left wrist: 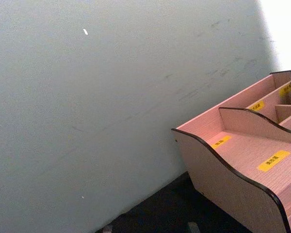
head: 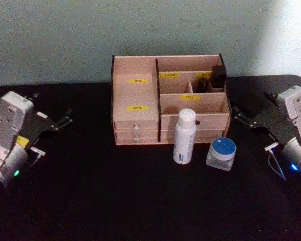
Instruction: Pick up the facial cleanser and watermelon frost from the table and place them into the tiered storage box.
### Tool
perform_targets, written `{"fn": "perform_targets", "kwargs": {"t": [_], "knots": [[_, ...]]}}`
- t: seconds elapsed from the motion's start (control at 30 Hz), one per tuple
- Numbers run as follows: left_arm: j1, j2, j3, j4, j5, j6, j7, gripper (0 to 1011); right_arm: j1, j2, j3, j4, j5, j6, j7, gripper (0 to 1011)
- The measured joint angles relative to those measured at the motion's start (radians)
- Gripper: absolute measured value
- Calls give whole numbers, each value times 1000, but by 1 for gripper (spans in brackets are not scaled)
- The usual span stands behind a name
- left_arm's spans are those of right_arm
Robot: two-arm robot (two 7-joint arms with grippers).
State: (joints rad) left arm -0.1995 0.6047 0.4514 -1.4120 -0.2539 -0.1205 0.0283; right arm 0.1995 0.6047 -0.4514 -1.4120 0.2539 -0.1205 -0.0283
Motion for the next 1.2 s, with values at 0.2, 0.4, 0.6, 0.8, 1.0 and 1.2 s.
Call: {"fn": "perform_targets", "kwargs": {"t": [0.2,0.4,0.6,0.8,1.0,1.2], "knots": [[0,0,0,0,0,0,0,1001,0,0,0,0,0,0,0,1003],[0,0,0,0,0,0,0,1001,0,0,0,0,0,0,0,1002],[0,0,0,0,0,0,0,1001,0,0,0,0,0,0,0,1003],[0,0,0,0,0,0,0,1001,0,0,0,0,0,0,0,1002],[0,0,0,0,0,0,0,1001,-1,-1,4,0,-1,0,1,1003],[0,0,0,0,0,0,0,1001,-7,-7,25,2,0,-8,18,1003]]}}
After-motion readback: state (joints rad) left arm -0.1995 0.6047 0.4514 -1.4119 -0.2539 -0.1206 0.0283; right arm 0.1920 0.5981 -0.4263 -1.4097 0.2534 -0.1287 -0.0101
